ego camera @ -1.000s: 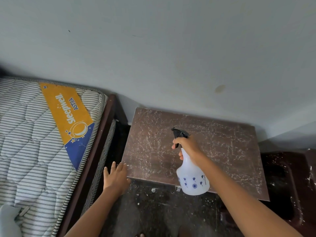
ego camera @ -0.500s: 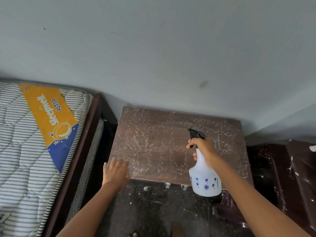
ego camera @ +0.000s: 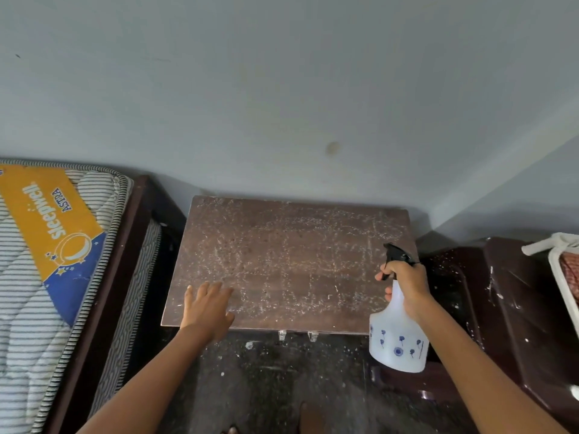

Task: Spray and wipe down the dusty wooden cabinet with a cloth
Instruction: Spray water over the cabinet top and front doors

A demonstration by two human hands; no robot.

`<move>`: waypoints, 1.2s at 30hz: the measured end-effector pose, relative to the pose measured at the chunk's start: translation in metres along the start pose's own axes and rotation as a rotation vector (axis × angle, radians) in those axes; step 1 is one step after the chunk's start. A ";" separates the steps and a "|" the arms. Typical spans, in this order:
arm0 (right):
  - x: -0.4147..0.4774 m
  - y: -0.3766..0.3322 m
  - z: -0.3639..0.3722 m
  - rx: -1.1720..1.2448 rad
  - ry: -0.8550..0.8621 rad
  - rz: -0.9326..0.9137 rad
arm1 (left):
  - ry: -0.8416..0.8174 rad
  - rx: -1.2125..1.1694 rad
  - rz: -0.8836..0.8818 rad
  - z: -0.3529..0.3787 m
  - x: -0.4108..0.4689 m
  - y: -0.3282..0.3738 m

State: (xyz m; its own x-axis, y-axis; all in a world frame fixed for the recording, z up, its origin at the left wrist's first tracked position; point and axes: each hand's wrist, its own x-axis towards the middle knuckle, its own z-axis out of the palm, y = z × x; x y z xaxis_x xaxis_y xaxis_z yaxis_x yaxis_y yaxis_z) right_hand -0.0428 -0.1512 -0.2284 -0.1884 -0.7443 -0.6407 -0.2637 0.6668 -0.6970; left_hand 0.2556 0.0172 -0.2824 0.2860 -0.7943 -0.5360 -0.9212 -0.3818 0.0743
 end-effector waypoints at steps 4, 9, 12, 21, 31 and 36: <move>0.003 0.003 -0.022 0.025 0.033 0.004 | 0.051 -0.009 0.038 -0.004 0.003 0.011; 0.007 0.014 -0.046 0.104 0.178 0.016 | 0.130 -0.007 0.089 -0.006 0.008 0.027; 0.006 0.021 -0.056 0.114 0.190 0.045 | 0.187 -0.020 0.130 -0.006 0.010 0.036; -0.006 0.061 -0.078 0.130 0.220 0.134 | 0.314 -0.173 0.251 -0.008 0.008 0.056; -0.028 0.111 -0.076 0.066 0.156 0.176 | 0.285 -0.148 0.231 0.011 -0.004 0.037; -0.034 0.117 -0.058 -0.037 0.080 0.184 | 0.267 -0.162 0.188 0.013 -0.009 0.020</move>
State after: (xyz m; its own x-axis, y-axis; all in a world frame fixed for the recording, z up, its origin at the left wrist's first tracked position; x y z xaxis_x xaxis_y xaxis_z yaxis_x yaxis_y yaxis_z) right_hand -0.1222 -0.0495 -0.2697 -0.3110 -0.6113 -0.7278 -0.2524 0.7914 -0.5568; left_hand 0.2315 0.0225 -0.2872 0.1938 -0.9451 -0.2630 -0.9169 -0.2698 0.2941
